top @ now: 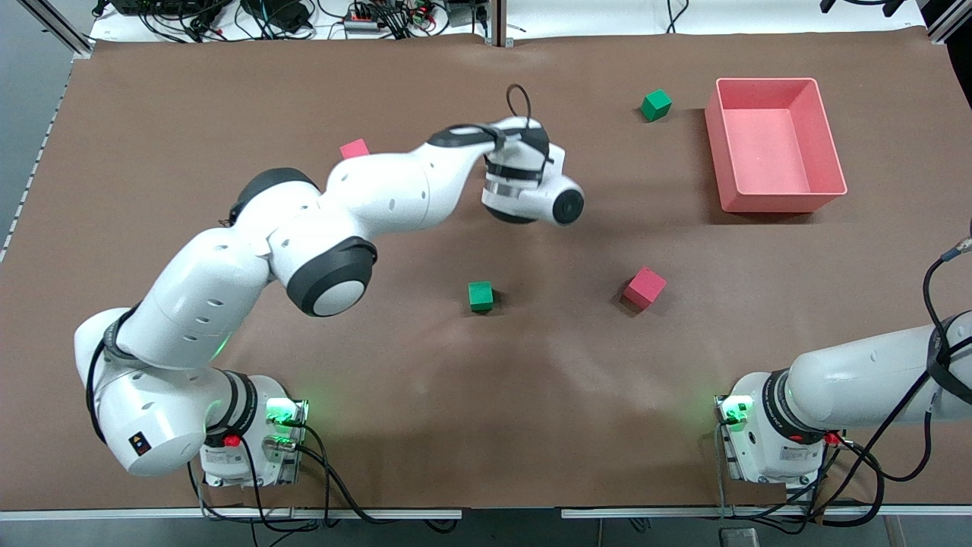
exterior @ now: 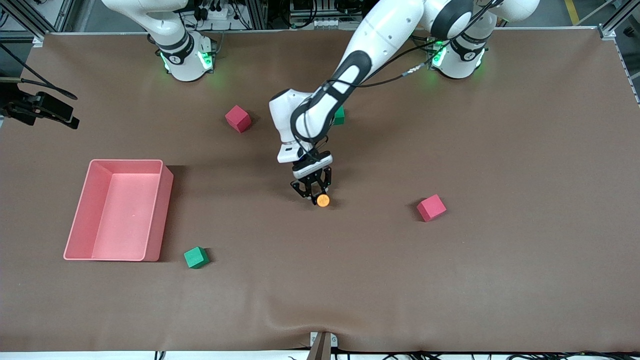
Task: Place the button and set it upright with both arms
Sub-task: 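Lower the button upright onto the table with the left gripper, then open the left gripper and lift it off the upright button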
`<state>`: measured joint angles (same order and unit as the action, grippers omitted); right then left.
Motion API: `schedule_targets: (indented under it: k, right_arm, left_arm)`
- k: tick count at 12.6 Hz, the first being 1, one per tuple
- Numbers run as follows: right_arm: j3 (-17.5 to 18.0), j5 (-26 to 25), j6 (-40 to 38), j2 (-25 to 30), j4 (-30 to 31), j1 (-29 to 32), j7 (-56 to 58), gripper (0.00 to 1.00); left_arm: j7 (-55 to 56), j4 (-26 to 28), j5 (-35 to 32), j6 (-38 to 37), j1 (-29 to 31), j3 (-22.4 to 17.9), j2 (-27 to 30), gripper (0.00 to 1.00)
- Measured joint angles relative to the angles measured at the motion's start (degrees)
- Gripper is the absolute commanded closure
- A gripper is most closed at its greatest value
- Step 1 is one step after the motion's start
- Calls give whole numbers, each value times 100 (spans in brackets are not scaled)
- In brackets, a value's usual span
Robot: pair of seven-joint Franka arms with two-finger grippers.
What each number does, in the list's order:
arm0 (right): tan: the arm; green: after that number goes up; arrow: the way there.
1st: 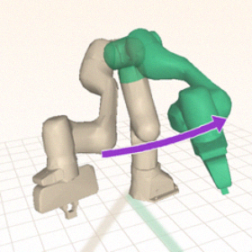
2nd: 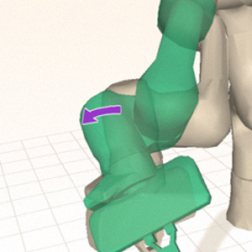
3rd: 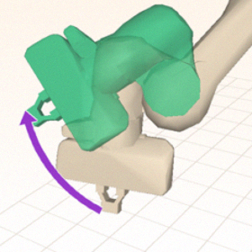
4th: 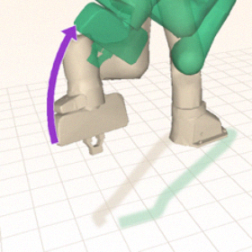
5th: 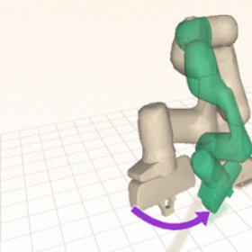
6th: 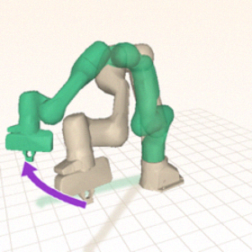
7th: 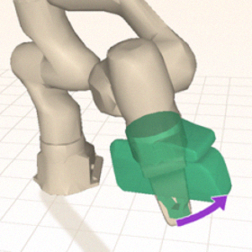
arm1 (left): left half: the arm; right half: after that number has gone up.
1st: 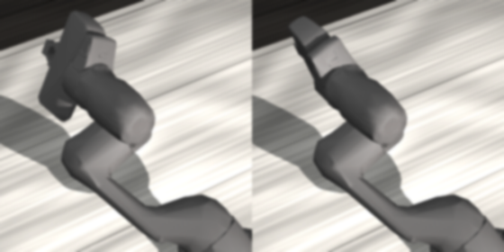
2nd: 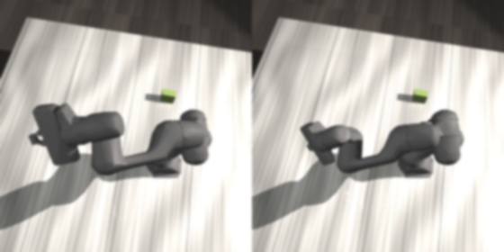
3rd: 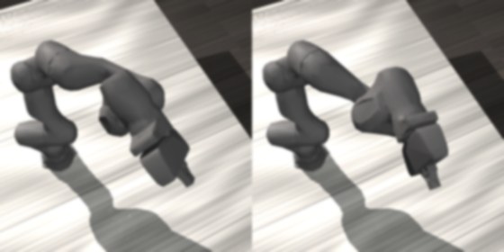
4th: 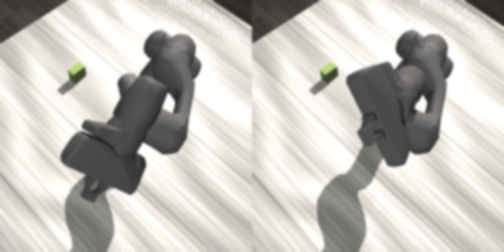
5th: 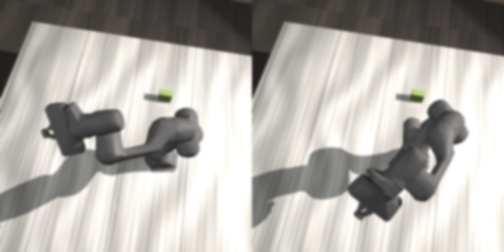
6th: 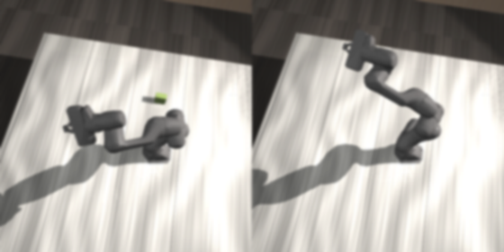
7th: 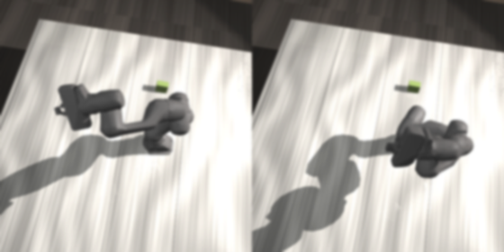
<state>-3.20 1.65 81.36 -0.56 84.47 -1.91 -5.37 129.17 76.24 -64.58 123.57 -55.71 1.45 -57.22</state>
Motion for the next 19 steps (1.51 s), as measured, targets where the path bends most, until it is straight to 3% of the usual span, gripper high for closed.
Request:
schedule_targets:
  k: [4,10,11,12,13,19]
  right_arm:
    - [-7,0,46,1,0,5,3,0]
    - [-9,-97,46,1,0,49,286,0]
    - [-9,-97,46,1,1,51,286,0]
    - [-8,-97,45,1,3,56,286,0]
    - [-7,-97,44,1,4,71,286,0]
    - [6,-92,35,1,5,131,287,0]
  left_arm:
    - [126,94,-831,-300,-108,-13,-25,100]
    - [116,236,-1375,-808,-425,-20,-173,100]
    - [116,238,-1388,-821,-461,-23,-204,93]
    - [116,238,-1399,-837,-488,-26,-231,37]
    - [117,237,-1414,-861,-502,-32,-240,0]
    - [152,144,-1300,-1063,-562,-1,-264,0]
